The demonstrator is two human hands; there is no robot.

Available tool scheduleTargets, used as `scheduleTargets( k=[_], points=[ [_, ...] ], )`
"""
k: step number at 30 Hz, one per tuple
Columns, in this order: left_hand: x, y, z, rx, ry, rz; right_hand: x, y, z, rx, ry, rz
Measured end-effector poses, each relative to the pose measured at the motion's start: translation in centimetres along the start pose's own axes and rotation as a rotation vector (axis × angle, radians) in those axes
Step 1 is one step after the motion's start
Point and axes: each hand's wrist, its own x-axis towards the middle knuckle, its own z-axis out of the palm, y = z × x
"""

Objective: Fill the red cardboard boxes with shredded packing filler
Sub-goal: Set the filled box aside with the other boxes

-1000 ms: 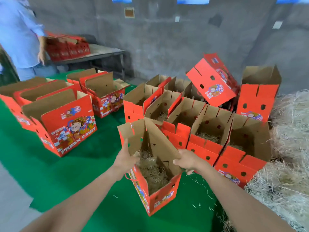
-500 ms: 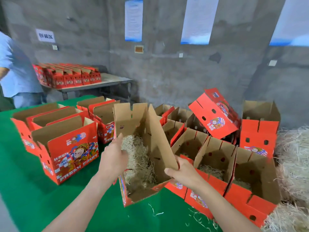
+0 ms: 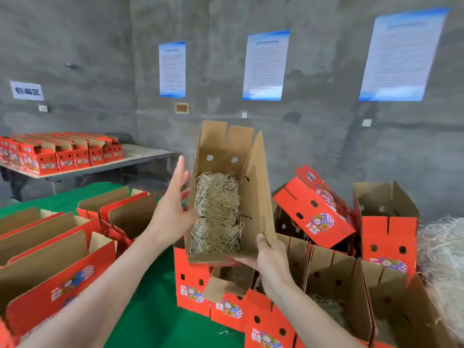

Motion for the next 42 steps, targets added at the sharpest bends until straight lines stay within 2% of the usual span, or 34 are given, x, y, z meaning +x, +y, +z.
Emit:
scheduleTargets(
  k=[3, 6, 8, 11, 14, 17, 19, 21, 26, 31, 34, 39, 42],
  points=[
    [3.9, -4.3, 0.9, -0.21, 0.041, -0.226, 4.2, -0.4, 2.6, 0.105, 0.048, 0.087],
    [7.6, -9.0, 2.8, -0.278, -0.003, -0.44, 8.8, -0.2, 5.2, -0.017, 0.131, 0.029],
    [10.9, -11.4, 3.8, -0.365, 0.077, -0.532, 11.9, -0.1, 6.7, -0.109, 0.153, -0.021],
    [16.5, -13.9, 4.9, -0.456, 0.169, -0.592, 16.4, -0.3, 7.6, -0.179, 0.068, -0.102],
    [21.4, -15.7, 5.9, -0.444, 0.118, -0.618, 20.7, -0.9, 6.5, -0.126, -0.003, -0.119],
    [25.1, -17.2, 6.6, -0.414, 0.055, -0.625, 24.7, -0.4, 4.4, -0.173, 0.115, -0.105],
    [27.0, -17.8, 7.2, -0.395, 0.013, -0.629, 27.4, 0.6, 3.0, -0.562, 0.212, -0.118],
    [28.3, -17.9, 7.9, -0.387, -0.029, -0.622, 29.9, 1.4, 1.9, -1.009, 0.206, -0.16],
    [30.3, -17.2, 9.8, -0.322, -0.115, -0.594, 34.9, 3.4, 1.0, -1.529, 0.111, 0.011],
    [31.3, -16.0, 11.3, -0.276, -0.155, -0.596, 36.6, 4.3, -1.0, -1.964, 0.132, -0.055],
    [32.3, -15.8, 12.0, -0.316, -0.139, -0.62, 37.1, 2.7, -3.2, -1.98, 0.166, -0.159],
    [33.5, -14.5, 14.4, -0.396, -0.111, -0.644, 37.0, -5.6, -10.0, -1.682, 0.559, -0.316],
    [33.7, -13.4, 17.3, -0.379, -0.15, -0.625, 35.7, -9.4, -13.9, -1.479, 0.745, -0.324]
  ],
)
